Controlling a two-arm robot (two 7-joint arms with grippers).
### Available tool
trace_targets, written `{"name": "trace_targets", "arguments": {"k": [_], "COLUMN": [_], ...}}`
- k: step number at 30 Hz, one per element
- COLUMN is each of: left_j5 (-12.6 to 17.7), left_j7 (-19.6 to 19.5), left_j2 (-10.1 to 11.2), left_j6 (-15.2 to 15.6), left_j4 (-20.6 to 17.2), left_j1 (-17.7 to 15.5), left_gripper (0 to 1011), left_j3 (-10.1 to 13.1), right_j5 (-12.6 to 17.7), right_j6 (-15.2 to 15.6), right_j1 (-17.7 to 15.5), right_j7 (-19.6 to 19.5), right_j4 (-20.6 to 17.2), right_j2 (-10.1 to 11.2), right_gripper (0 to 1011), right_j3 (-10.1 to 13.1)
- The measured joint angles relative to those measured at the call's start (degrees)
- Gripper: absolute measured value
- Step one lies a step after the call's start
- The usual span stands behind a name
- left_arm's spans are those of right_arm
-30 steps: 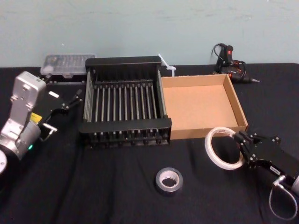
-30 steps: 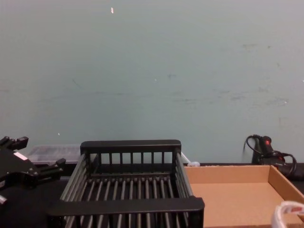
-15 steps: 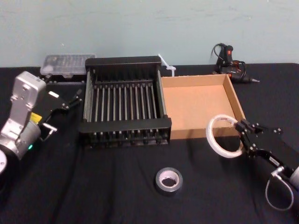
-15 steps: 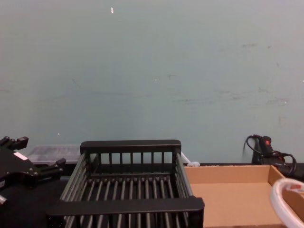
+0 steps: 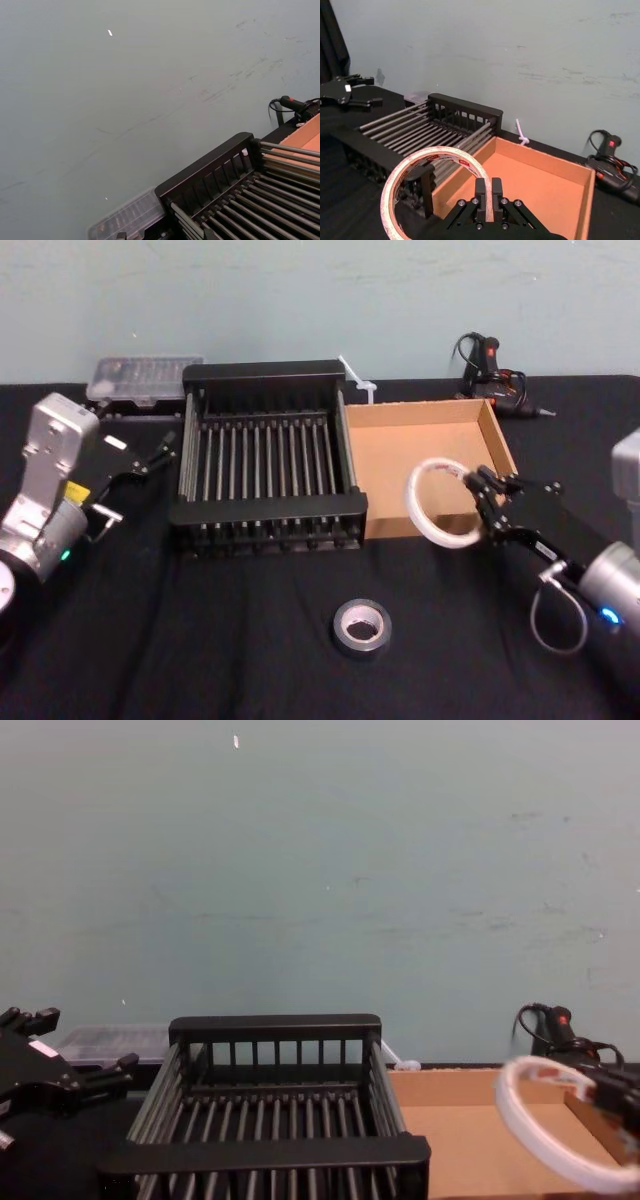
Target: Pick up the white tape and place it into the black box , Pick up the silver tape and place it into the brown box.
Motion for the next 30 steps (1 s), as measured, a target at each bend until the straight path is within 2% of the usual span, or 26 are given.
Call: {"name": "trace_targets", "arguments": {"k": [10,30], "left_j5": [0.0,0.0], "left_j7": [0.0,0.0], "left_j2": [0.0,0.0], "left_j6": [0.0,0.0], "left_j4": [0.0,0.0], "left_j1": [0.0,0.0], "left_gripper": [1001,1001], "left_j3": [0.0,0.0], "right_j5": [-0.9,-5.1], "right_j6": [3.1,5.4], "right_j1": [6.5,18.9], "right_j7": [-0.7,-1.5], "right_j4": [4.0,13.9], "right_j2": [-3.3,-9.1], "right_gripper": [79,79], "right_j3": [-3.7,-9.8]}}
